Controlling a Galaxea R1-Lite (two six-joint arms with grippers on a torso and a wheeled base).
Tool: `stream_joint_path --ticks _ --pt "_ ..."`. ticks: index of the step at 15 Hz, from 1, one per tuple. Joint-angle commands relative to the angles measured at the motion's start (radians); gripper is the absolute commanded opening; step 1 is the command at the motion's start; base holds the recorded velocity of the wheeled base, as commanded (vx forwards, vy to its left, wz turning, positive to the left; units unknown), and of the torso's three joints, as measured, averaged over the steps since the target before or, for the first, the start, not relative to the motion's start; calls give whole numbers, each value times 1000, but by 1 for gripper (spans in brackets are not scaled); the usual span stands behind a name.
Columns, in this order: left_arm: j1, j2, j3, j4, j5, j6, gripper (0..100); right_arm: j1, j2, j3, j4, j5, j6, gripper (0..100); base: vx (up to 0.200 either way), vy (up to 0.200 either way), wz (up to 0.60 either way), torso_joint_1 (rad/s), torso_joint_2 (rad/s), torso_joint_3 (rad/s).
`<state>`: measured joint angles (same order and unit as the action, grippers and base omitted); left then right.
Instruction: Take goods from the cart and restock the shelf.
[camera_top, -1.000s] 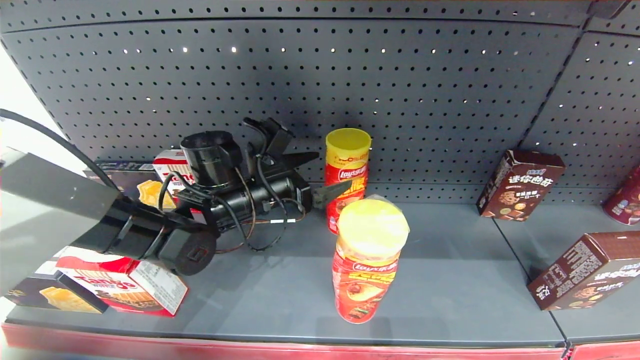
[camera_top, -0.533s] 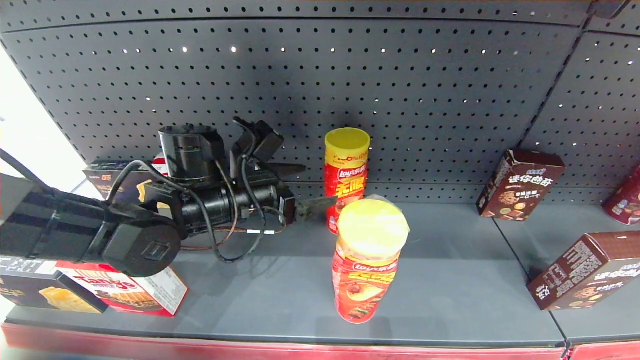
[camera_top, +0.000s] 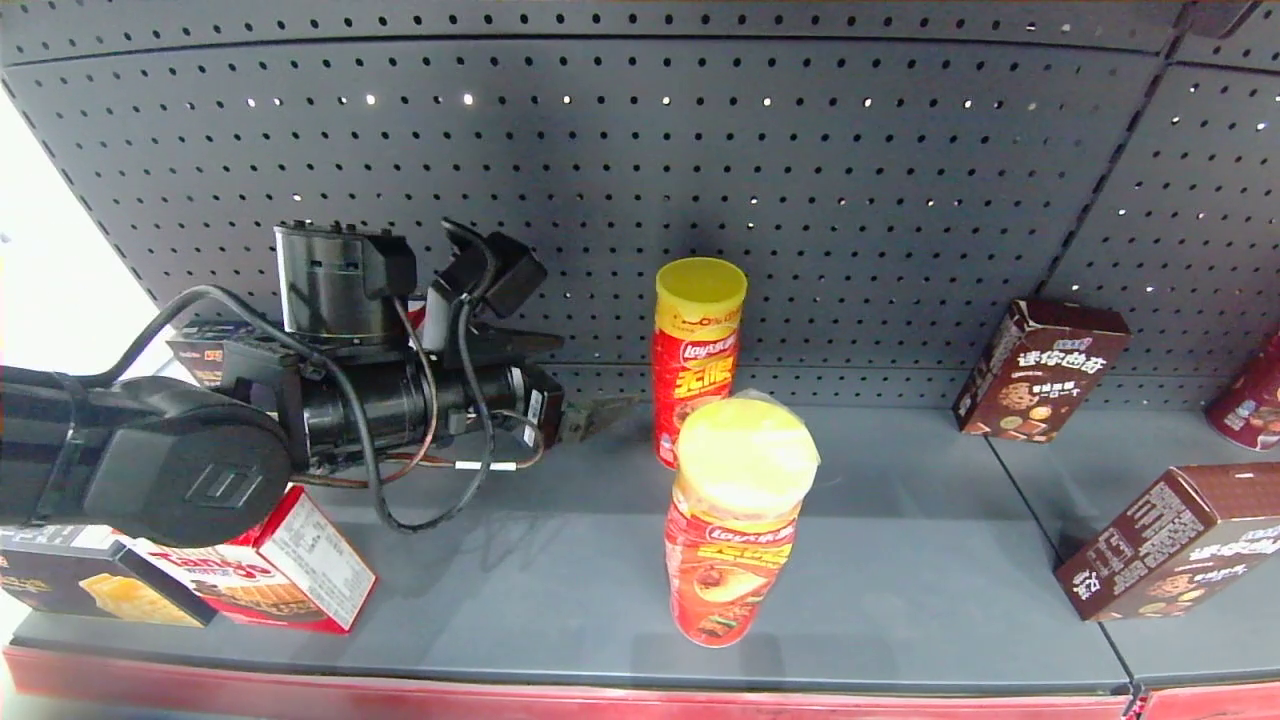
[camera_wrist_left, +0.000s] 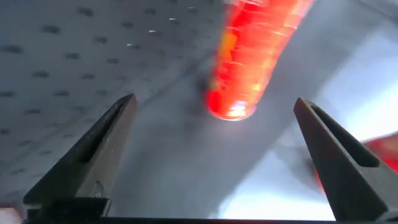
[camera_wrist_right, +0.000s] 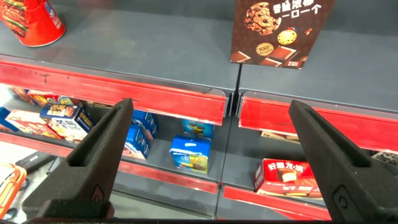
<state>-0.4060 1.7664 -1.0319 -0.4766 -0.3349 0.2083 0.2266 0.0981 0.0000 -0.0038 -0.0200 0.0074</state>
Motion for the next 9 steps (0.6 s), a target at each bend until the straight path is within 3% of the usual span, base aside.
stream_joint_path --ticks 1,3,9 --pt "-10 -4 -4 -4 4 26 100 0 2 0 -1 0 0 100 0 0 0 0 0 0" --pt "-28 15 -4 -7 0 56 100 0 2 0 -1 0 0 100 0 0 0 0 0 0" --pt "-77 113 -17 -88 20 71 100 0 2 0 -1 0 0 100 0 0 0 0 0 0"
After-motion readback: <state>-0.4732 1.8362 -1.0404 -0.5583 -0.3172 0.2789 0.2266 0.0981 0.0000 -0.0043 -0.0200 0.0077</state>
